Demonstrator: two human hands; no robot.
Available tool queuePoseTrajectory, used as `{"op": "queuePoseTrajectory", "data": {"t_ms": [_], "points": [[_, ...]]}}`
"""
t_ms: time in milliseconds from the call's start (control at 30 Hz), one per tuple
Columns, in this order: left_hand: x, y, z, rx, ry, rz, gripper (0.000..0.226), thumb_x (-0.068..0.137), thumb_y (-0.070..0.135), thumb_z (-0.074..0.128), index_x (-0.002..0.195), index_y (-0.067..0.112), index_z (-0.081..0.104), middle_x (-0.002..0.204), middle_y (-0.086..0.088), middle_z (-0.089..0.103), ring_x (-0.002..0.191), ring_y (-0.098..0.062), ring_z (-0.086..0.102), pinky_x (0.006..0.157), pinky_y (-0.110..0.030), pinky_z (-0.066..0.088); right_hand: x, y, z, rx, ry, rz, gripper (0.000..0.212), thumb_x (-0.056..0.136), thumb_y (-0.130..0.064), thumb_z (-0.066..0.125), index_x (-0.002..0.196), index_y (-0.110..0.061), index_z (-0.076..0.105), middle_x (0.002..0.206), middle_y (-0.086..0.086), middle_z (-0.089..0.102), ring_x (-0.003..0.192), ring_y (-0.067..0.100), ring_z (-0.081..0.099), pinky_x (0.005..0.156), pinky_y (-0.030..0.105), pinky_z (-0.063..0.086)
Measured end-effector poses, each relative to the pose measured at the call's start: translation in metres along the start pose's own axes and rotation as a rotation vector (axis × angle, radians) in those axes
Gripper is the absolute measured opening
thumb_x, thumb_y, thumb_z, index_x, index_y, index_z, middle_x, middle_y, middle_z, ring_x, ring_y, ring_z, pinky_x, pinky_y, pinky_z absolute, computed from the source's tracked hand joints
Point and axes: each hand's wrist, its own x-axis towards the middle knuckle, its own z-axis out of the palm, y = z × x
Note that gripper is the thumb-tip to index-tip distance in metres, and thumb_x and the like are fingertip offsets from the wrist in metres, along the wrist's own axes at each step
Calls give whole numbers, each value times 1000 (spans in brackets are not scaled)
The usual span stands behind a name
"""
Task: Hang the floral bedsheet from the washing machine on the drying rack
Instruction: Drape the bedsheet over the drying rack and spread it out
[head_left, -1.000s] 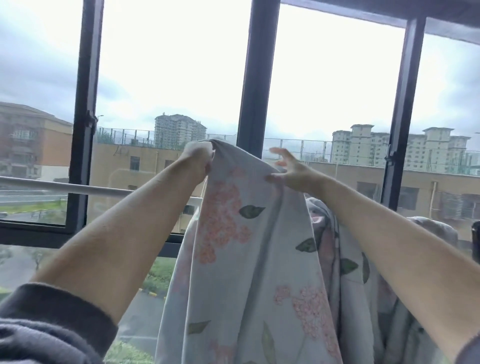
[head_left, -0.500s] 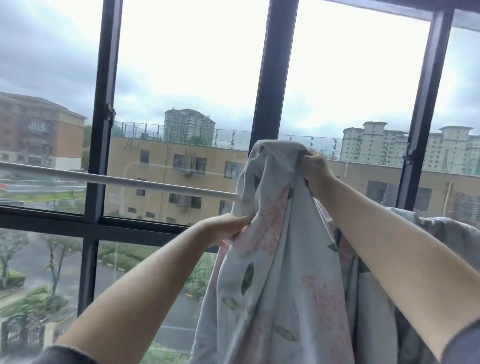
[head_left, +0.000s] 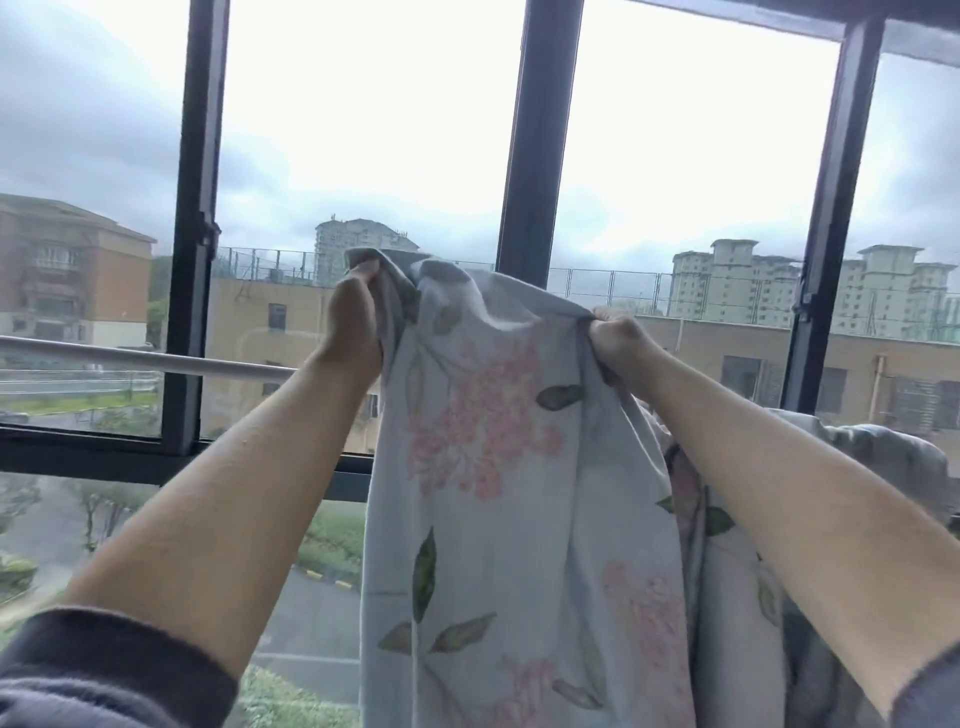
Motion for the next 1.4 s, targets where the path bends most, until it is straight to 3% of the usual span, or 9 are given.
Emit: {"op": "queuePoseTrajectory", "data": {"t_ms": [300, 433, 600, 767, 900, 1033, 1133, 1267, 1400], "points": [[28, 12, -42, 221, 160, 76, 19, 94, 16, 47, 77, 19, 54, 69, 0, 56, 68, -14, 56, 73, -29, 50, -8, -12, 46, -179, -181, -224, 26, 92, -7, 38, 81, -17, 59, 73, -3, 57, 79, 16, 54, 70, 26, 42], [34, 18, -63, 333, 157, 162, 22, 92, 12, 48, 75, 23, 58, 70, 1, 57, 69, -15, 57, 60, -23, 49, 1, -21, 69, -169, -188, -247, 27, 91, -14, 40, 72, -20, 58, 76, -1, 62, 79, 18, 57, 73, 31, 47], [45, 34, -98, 513, 198, 278, 25, 87, 11, 49, 67, 24, 57, 65, 4, 55, 69, -14, 53, 75, -30, 42, 0, -41, 98, -197, -185, -308, 26, 92, -11, 39, 86, -14, 64, 90, 5, 68, 87, 21, 59, 72, 25, 43], [61, 58, -135, 820, 209, 389, 19, 84, 11, 46, 72, 22, 57, 74, 3, 55, 77, -14, 52, 68, -25, 39, 4, -74, 128, -202, -90, -367, 26, 91, -8, 40, 73, -14, 58, 69, -2, 57, 73, 20, 51, 64, 27, 37], [80, 87, -181, 976, 304, 349, 15, 82, 16, 45, 73, 21, 56, 65, 4, 50, 69, -16, 49, 55, -25, 37, 7, -104, 171, -199, -34, -360, 28, 93, -16, 43, 65, -19, 50, 64, -6, 53, 68, 20, 50, 63, 31, 42], [91, 103, -219, 1072, 246, 263, 18, 81, 21, 48, 65, 19, 55, 78, 0, 56, 85, -23, 52, 73, -33, 43, 0, -124, 213, -284, -77, -336, 29, 90, -12, 41, 67, -26, 52, 72, -7, 55, 79, 20, 54, 70, 31, 44], [90, 106, -244, 1274, 124, 246, 21, 90, 26, 45, 84, 14, 62, 88, -4, 58, 85, -22, 51, 71, -28, 37, -10, -127, 231, -359, -145, -279, 25, 90, -12, 40, 78, -24, 58, 84, 2, 63, 87, 24, 58, 77, 35, 49], [93, 106, -270, 1426, -15, 345, 38, 95, 35, 42, 73, 7, 54, 67, -6, 53, 67, -21, 50, 54, -27, 33, -18, -127, 236, -370, -327, -210, 16, 91, -28, 47, 98, -25, 62, 100, 2, 64, 96, 23, 59, 86, 39, 51], [90, 99, -298, 1379, 64, 562, 24, 96, 31, 44, 82, 12, 50, 79, -3, 53, 72, -20, 50, 61, -29, 39, -24, -138, 257, -426, -473, -270, 39, 85, -61, 54, 111, -33, 60, 107, -4, 64, 97, 16, 60, 83, 36, 53]]}}
